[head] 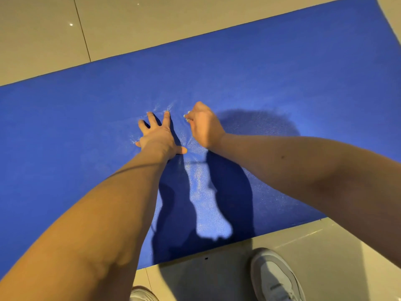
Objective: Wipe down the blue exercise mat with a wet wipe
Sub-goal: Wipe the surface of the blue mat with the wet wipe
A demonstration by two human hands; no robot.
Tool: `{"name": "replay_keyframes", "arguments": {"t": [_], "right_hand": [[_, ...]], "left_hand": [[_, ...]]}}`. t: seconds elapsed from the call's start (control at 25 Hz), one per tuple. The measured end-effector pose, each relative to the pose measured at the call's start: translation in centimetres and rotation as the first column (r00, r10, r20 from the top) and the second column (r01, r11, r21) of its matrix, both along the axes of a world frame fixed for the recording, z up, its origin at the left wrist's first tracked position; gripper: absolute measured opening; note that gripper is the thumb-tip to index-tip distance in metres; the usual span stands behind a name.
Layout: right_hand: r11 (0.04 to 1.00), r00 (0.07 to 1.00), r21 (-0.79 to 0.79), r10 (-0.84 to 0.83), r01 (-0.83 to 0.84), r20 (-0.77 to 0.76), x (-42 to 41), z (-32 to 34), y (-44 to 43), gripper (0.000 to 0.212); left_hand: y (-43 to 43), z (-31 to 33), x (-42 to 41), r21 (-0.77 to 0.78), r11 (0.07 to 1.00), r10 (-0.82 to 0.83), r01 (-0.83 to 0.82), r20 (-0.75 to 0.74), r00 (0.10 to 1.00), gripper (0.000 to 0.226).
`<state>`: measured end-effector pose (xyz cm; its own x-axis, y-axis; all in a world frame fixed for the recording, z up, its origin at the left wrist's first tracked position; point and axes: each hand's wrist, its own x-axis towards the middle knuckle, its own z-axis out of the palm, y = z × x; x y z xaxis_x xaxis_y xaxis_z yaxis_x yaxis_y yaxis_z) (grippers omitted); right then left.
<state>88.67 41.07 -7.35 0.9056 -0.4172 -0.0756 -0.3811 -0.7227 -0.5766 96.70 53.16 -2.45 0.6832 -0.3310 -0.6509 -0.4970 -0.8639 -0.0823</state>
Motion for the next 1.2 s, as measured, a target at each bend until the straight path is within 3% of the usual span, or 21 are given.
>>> {"name": "replay_keyframes", "arguments": {"t": [0.2, 0.4, 0.56, 0.64, 0.72, 0.84, 0.96, 1.2], "right_hand": [[0.965, 0.971, -0.111, 0.239, -0.239, -0.016, -0.1, -0.8, -3.0, 0.017], [0.974, 0.981, -0.182, -0.159, 0.136, -0.115, 0.2, 0.6, -10.1, 0.022], [0.949, 0.962, -0.209, -0.260, 0.237, -0.087, 1.2, 0.0, -8.8, 0.024], [0.964, 0.964, -0.150, -0.238, 0.220, -0.119, 2.1, -0.2, -6.6, 0.018], [0.981, 0.981, -0.058, -0.185, 0.183, -0.048, 2.8, -0.2, -4.1, 0.015], [0.992, 0.995, -0.080, 0.101, -0.101, -0.004, 3.1, -1.1, -0.6, 0.020], [0.970, 0.973, -0.096, 0.214, -0.223, -0.091, 3.4, -1.2, -2.6, 0.020], [0.952, 0.970, -0.258, -0.203, 0.163, -0.134, 4.0, 0.7, -11.2, 0.018]], "left_hand": [[0.1, 0.0, 0.0, -0.007, 1.000, 0.007, -0.007, 0.004, 1.000, 0.134], [0.0, 0.0, 0.0, -0.009, 1.000, 0.005, -0.005, 0.009, 1.000, 0.135], [0.3, -0.2, 0.0, -0.024, 1.000, -0.006, 0.007, 0.030, 1.000, 0.134], [0.4, -0.3, 0.0, -0.037, 0.999, -0.012, 0.013, 0.039, 0.999, 0.134], [0.5, -0.4, 0.1, -0.051, 0.999, -0.011, 0.014, 0.047, 0.999, 0.134], [0.7, -0.7, 0.0, -0.064, 0.998, -0.010, 0.014, 0.062, 0.998, 0.133], [1.0, -0.7, 0.0, -0.071, 0.997, -0.020, 0.025, 0.068, 0.998, 0.132], [0.4, -0.2, 0.5, -0.003, 1.000, -0.016, 0.016, -0.020, 1.000, 0.130]]}}
